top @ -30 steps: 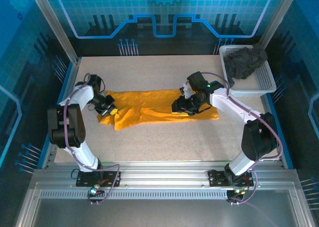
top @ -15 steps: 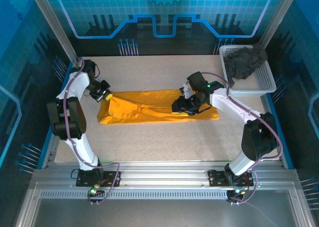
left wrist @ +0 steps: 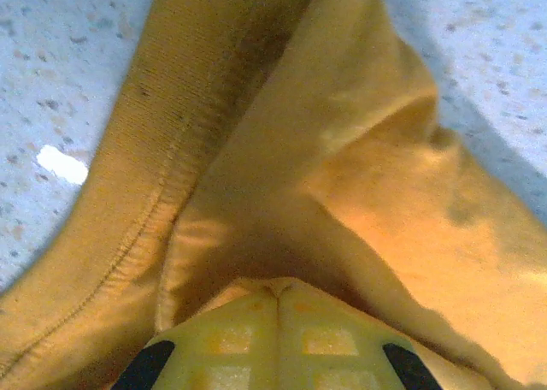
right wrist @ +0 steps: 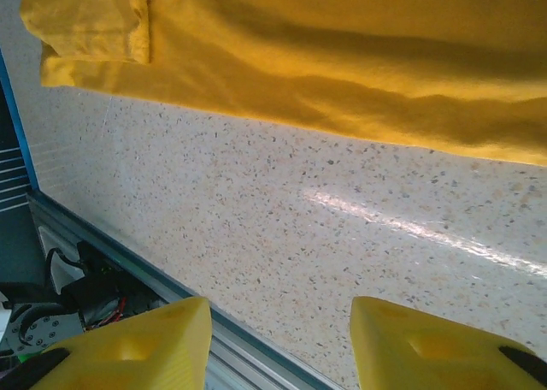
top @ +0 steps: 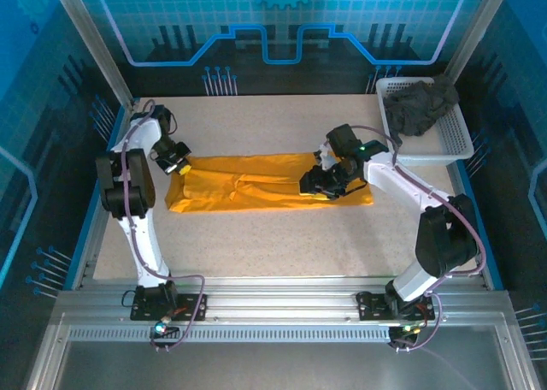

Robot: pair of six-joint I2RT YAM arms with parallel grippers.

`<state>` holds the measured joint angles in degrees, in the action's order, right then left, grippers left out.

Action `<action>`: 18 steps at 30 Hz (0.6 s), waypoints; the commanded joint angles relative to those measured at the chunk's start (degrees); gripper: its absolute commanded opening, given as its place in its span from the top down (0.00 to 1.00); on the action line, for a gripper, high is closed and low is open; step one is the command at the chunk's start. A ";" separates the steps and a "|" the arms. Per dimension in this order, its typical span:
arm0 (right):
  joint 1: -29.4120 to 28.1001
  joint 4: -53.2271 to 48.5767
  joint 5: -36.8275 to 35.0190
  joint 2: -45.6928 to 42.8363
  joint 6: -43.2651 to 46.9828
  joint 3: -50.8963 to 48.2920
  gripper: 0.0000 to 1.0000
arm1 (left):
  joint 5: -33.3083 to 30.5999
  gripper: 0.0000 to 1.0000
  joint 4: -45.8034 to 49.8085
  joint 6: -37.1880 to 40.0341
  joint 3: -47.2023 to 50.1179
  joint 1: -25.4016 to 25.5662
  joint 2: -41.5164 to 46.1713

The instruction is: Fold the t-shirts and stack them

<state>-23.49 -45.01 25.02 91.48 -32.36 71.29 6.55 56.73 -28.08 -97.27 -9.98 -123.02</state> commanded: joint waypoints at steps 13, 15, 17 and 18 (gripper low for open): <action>12.71 -8.75 -20.25 16.15 9.67 13.38 0.72 | -4.64 0.61 -7.73 -13.08 20.39 7.25 25.49; 12.72 -11.31 -24.46 21.87 10.81 18.90 0.76 | -0.68 0.67 -10.20 -18.37 23.21 9.57 24.46; 12.72 -13.59 -27.78 26.26 12.02 23.21 0.76 | 3.29 0.71 -13.77 -23.16 24.99 10.72 22.07; 12.66 -15.48 -29.54 29.19 12.69 26.00 0.76 | 5.15 0.73 -15.72 -25.74 25.66 10.88 20.66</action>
<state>-11.18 -53.58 3.40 115.42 -23.11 91.92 4.38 46.96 -43.13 -75.16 0.38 -96.99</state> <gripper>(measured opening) 0.237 0.284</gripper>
